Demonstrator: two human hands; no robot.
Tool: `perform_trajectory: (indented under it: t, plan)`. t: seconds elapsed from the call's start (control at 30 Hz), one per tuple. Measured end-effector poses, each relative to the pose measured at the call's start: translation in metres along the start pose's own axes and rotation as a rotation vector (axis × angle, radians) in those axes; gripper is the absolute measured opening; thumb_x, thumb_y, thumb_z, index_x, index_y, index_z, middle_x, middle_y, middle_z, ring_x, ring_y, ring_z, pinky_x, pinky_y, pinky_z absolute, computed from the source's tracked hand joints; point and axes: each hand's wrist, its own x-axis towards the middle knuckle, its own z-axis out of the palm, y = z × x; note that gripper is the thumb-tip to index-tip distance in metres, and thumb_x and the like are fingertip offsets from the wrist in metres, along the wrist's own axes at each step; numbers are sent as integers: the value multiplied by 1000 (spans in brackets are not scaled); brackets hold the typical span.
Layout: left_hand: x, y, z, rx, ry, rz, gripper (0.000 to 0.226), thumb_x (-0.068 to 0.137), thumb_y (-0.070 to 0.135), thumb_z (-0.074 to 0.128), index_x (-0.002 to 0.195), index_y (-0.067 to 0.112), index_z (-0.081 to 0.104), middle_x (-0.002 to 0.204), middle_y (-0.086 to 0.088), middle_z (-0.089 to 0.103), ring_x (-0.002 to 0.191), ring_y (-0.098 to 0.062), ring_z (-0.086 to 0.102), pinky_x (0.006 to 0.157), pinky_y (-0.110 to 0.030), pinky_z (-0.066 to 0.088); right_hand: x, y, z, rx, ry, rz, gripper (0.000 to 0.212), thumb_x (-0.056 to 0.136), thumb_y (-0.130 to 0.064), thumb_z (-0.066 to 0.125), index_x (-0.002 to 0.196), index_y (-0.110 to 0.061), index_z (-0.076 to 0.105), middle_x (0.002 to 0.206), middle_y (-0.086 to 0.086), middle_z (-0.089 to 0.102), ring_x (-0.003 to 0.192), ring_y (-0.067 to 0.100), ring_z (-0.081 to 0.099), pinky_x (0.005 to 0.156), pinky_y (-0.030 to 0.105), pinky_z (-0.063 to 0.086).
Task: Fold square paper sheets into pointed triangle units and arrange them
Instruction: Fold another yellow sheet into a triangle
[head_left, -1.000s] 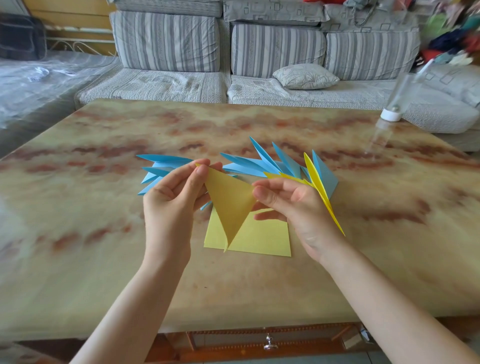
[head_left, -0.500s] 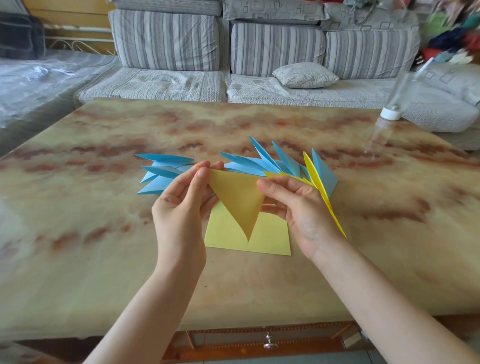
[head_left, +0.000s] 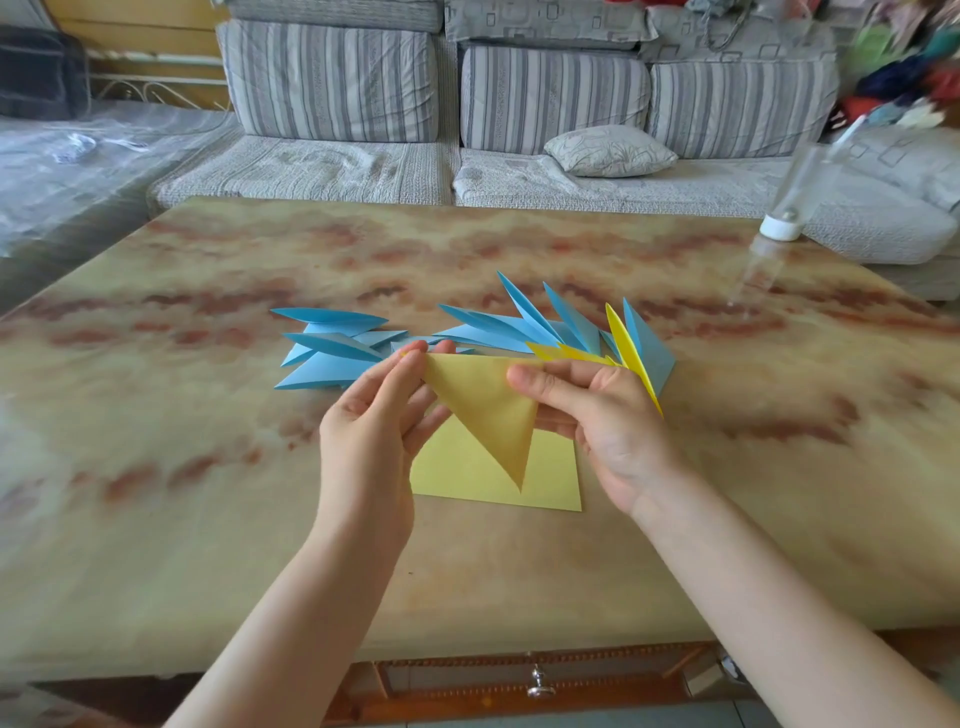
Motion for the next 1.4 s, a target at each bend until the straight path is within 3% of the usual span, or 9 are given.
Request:
perform_trajectory:
  t: [0.07,0.2,0.3,0.43,0.57,0.7,0.87,1.03,1.4]
  plan:
    - [4,4,-4,200,-17,31,14,91,14,59,103,12,67,94,-3,75,81,-11,71,75,-22,57,2,-1,-4,-81,13,-6,11,68,-13,76,77,-7,73,72,3,73,65,12,67,65,20,56]
    - [11,14,-12,854,-110,447,17,84,27,70,100,33,69,84,17,72,86,1,65,77,-12,47,2,-1,-7,-295,7,-42,10,69,-11,80,74,-10,72,68,0,71,64,10,64,71,18,54]
    - [12,15,-15,1080,-230,440,11,77,33,75,84,41,71,78,18,71,81,4,61,73,-7,41,-1,0,-3,-406,-37,-76,11,70,-9,81,70,-13,71,65,-3,70,61,4,61,67,12,49]
    - [12,13,-15,1106,-295,384,19,79,24,74,67,38,68,73,20,67,68,4,55,66,-7,39,-2,-2,-3,-430,-57,-73,10,71,-9,81,71,-14,72,65,-6,70,60,0,61,63,7,47]
    - [13,11,-13,1091,-253,464,23,81,21,72,68,38,64,69,14,66,71,-3,56,64,-6,39,-1,-1,-4,-329,-52,-40,16,66,-22,80,79,-17,73,73,-5,73,69,3,65,68,13,52]
    - [14,8,-14,1079,-252,469,21,82,20,71,69,36,65,71,18,66,70,2,56,64,-5,38,-1,1,-6,-260,-15,-47,4,75,-13,77,79,-14,75,76,2,74,69,9,66,69,17,53]
    - [16,7,-16,1095,-287,395,11,83,22,69,74,29,69,69,16,66,71,1,58,68,-8,43,0,3,-6,-330,-29,-83,7,75,-9,78,73,-13,73,69,-1,72,64,5,64,66,14,50]
    - [15,7,-12,1047,-313,388,6,77,32,75,73,32,70,74,17,68,72,-5,59,68,-12,42,-3,7,0,-428,-82,-121,4,76,-14,78,79,-12,75,80,7,75,73,11,69,77,25,54]
    - [11,6,-9,1018,-186,420,15,82,24,71,68,28,67,58,29,59,66,11,53,62,-3,36,-2,6,5,-478,-89,-95,9,75,-25,79,73,-16,76,74,1,74,69,7,64,72,23,51]
